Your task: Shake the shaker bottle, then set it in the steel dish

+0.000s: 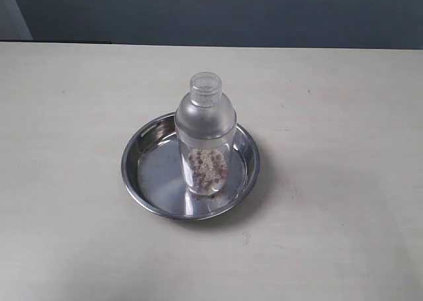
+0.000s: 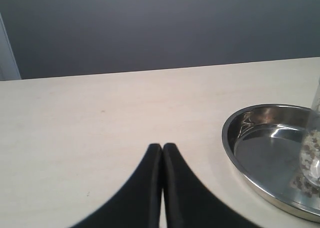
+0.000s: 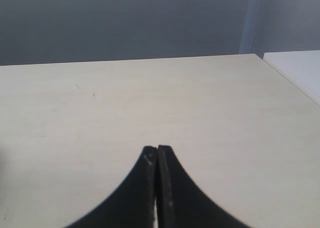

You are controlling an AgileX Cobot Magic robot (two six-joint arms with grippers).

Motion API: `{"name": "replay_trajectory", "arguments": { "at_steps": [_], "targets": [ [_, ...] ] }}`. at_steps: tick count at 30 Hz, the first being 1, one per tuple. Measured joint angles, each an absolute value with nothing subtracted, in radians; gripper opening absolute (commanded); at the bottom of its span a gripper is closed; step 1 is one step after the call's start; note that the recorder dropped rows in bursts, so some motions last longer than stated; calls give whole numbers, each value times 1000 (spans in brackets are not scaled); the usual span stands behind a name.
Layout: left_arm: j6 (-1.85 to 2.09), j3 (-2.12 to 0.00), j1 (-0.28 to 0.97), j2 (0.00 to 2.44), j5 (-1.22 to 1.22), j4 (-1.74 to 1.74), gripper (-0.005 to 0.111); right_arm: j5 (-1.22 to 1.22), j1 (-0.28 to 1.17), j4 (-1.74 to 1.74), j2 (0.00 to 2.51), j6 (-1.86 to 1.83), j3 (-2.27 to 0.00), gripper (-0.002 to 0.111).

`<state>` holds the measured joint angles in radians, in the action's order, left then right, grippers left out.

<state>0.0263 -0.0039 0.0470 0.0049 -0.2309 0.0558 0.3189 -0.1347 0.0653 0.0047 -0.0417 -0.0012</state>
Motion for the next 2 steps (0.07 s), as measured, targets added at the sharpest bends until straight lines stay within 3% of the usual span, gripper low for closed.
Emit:
{"name": "replay_trajectory", "arguments": {
  "at_steps": [2],
  "targets": [
    [26,-4,47,5,-231,56,0,319,-135,65,5,-42,-1,-1]
  ]
}}
